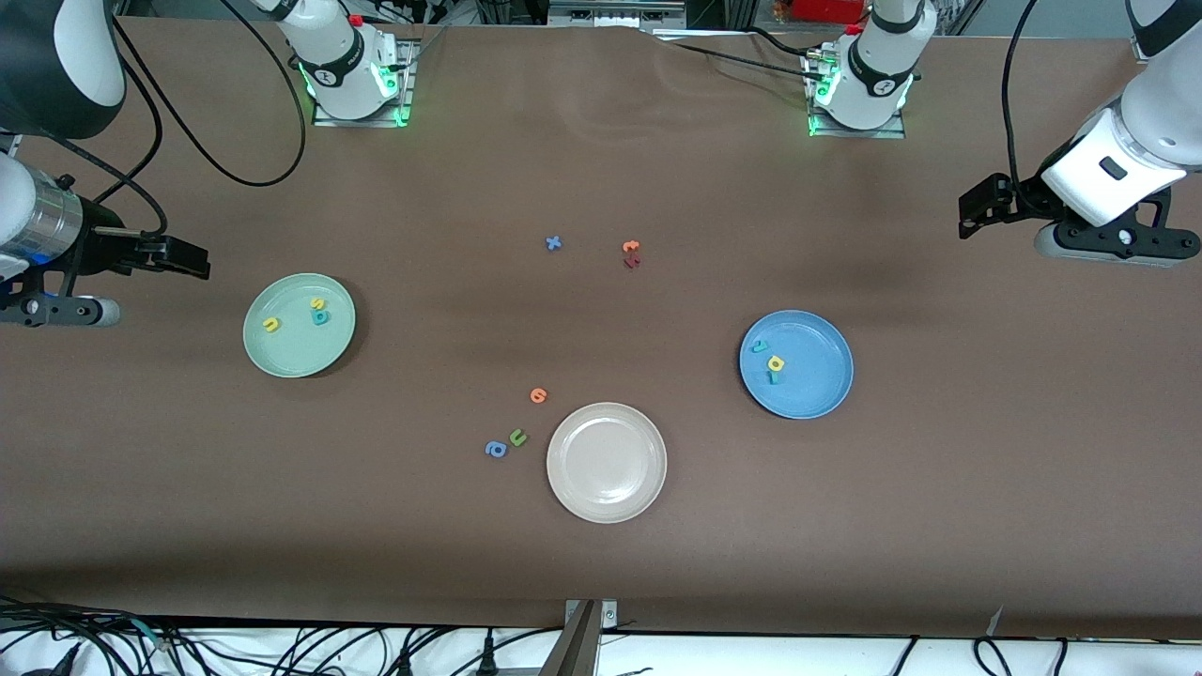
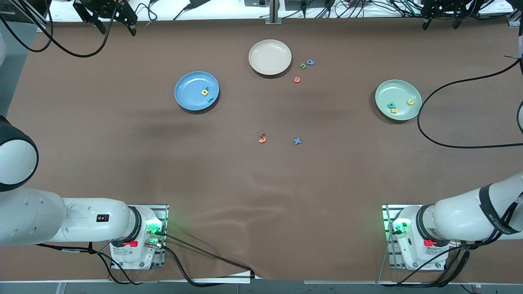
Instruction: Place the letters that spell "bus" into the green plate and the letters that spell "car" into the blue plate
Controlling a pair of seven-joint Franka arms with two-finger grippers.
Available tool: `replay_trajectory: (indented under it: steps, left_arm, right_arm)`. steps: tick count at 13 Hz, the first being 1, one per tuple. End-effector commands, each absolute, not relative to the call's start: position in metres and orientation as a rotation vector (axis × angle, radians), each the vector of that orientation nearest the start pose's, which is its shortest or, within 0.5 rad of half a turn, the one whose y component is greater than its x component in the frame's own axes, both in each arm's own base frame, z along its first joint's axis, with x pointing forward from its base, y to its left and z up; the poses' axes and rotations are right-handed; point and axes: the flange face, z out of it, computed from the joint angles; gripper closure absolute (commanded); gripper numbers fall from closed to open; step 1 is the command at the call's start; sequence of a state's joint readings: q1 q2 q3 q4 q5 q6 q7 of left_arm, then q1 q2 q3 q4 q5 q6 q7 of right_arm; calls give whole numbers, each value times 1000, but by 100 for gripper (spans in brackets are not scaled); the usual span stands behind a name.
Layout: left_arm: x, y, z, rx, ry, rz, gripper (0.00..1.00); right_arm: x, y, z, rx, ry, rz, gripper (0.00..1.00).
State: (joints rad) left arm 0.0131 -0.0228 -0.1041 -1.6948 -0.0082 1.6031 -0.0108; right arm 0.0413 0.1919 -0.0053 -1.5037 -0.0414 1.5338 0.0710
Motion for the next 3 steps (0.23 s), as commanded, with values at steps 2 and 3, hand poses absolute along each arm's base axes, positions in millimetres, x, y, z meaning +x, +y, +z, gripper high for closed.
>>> replay_trajectory:
  steps: [2,3]
  left_arm:
    - [544,-53,587,-3139,122,119,0]
    - [544,-53,586,-3139,122,119,0]
  right_arm:
    - [597,18,545,-3189,65,242,1]
    - [597,18,545,-3189,62,242,1]
